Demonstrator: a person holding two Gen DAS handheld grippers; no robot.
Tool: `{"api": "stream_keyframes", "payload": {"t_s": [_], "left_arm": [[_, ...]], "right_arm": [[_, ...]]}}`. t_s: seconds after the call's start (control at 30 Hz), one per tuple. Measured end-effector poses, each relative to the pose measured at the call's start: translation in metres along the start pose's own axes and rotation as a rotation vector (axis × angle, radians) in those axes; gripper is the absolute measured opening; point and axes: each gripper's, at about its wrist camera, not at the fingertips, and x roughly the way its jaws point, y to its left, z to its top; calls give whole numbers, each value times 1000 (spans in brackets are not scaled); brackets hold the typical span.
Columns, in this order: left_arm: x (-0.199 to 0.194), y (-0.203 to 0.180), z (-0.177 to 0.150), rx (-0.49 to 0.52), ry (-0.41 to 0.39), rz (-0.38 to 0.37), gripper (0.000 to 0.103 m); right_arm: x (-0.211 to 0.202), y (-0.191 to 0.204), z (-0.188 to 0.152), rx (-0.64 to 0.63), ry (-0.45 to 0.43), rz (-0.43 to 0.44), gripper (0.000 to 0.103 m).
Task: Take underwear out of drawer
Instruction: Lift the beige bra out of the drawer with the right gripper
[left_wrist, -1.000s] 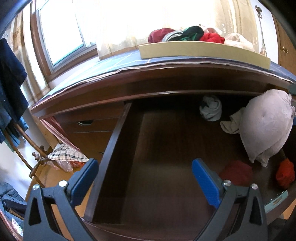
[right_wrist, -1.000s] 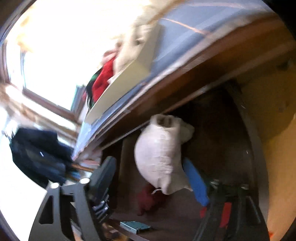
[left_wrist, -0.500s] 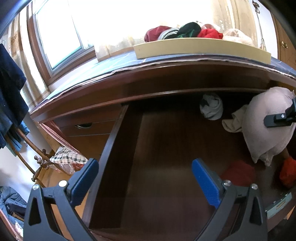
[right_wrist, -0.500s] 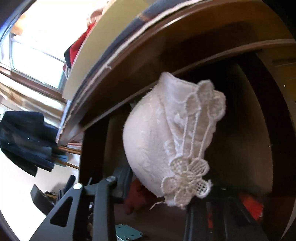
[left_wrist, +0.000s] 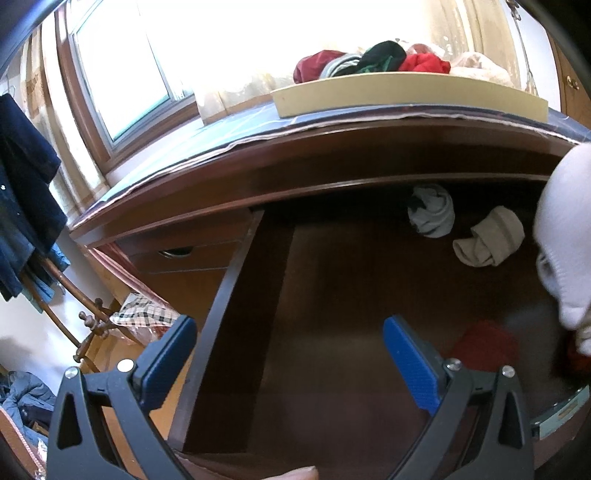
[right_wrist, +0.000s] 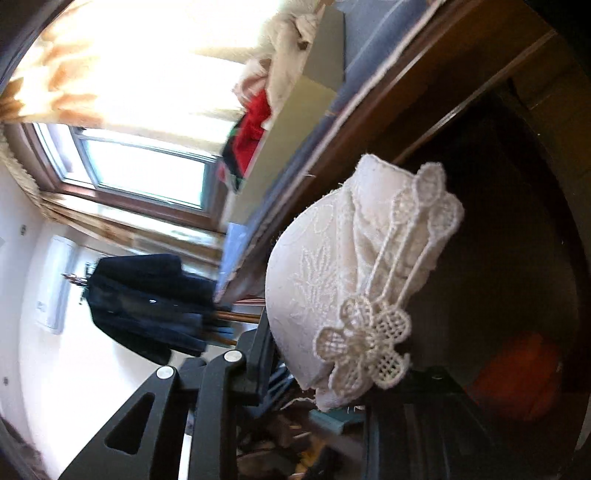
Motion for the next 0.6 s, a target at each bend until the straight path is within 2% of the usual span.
{"api": "stream_keyframes", "payload": {"t_s": [0.07, 0.13, 0.23, 0.4, 0.6], "left_arm": [[0, -2, 0, 12, -2, 8, 102], [0, -2, -1, 15, -3, 9, 102], [-1, -2, -2, 22, -8, 16, 103], [-2, -6, -2, 60, -16, 28, 102], [-1, -11, -2, 88, -17, 21, 103]], "right_arm": [[-5, 4, -3, -2, 1, 22, 29], [-8, 11, -7, -35, -4, 1, 29], [-8, 25, -12, -118, -33, -128, 29], [-12, 26, -14, -78, -19, -76, 29], [-30, 60, -18, -185, -42, -63, 27]]}}
